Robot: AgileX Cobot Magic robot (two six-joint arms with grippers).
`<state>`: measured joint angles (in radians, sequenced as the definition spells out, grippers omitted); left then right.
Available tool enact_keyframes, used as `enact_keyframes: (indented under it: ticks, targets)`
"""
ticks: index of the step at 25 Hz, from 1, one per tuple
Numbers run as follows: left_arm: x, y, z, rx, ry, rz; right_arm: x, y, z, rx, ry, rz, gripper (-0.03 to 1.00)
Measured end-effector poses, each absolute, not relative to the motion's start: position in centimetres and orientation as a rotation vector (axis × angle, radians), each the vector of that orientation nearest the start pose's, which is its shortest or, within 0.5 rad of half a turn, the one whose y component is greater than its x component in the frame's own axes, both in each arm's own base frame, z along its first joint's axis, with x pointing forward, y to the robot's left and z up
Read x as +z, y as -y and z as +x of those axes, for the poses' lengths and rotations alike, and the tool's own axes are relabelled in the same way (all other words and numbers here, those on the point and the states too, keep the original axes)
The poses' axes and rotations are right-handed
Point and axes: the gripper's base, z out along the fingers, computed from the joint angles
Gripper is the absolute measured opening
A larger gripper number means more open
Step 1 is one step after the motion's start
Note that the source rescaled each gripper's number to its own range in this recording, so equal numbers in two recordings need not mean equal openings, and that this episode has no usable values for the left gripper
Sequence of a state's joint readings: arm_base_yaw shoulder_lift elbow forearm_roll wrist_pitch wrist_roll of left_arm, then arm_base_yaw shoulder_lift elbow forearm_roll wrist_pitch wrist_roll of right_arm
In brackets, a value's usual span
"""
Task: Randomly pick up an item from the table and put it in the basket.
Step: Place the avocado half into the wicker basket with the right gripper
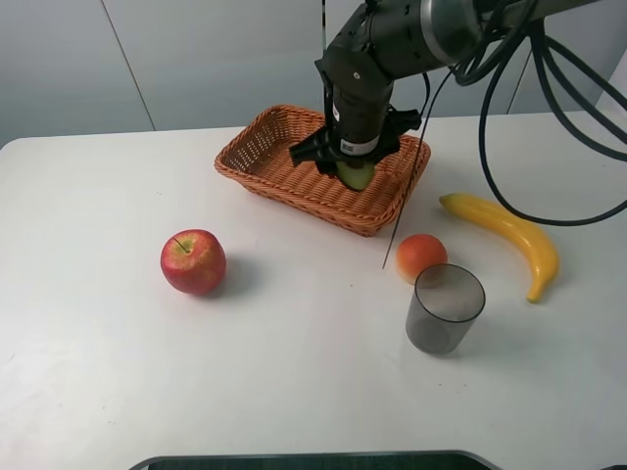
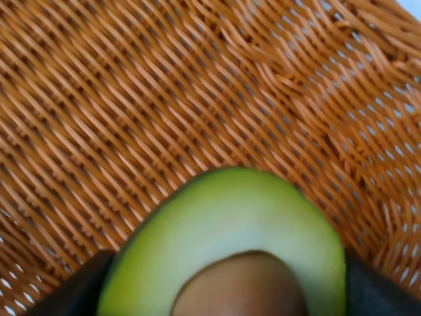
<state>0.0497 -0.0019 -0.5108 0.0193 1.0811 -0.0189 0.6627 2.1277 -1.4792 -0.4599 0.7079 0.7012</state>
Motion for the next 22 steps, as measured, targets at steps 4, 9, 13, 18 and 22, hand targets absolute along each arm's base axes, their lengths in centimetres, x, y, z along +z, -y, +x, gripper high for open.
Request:
enact_keyframes:
  ticks: [4,9,13,18,22]
  targets:
    - [27.9,-0.1,-0.7,0.040,-2.051,-0.075,14.6,-24.7,36.0,-0.118,-2.670,-0.361,0.92]
    - [27.9,-0.1,-0.7,0.040,-2.051,-0.075,16.1,-24.8,35.7,-0.071,-2.665,-0.322,0.99]
    - [27.9,-0.1,-0.7,0.040,-2.051,-0.075,18.7,-24.7,34.7,0.020,-2.702,-0.306,0.99]
    - [27.9,-0.1,-0.7,0.040,-2.051,-0.075,20.5,-23.2,33.2,0.113,-2.813,-0.241,1.00]
    - [27.9,-0.1,-0.7,0.040,-2.051,-0.075,20.8,-20.3,31.4,0.146,-2.885,-0.142,1.00]
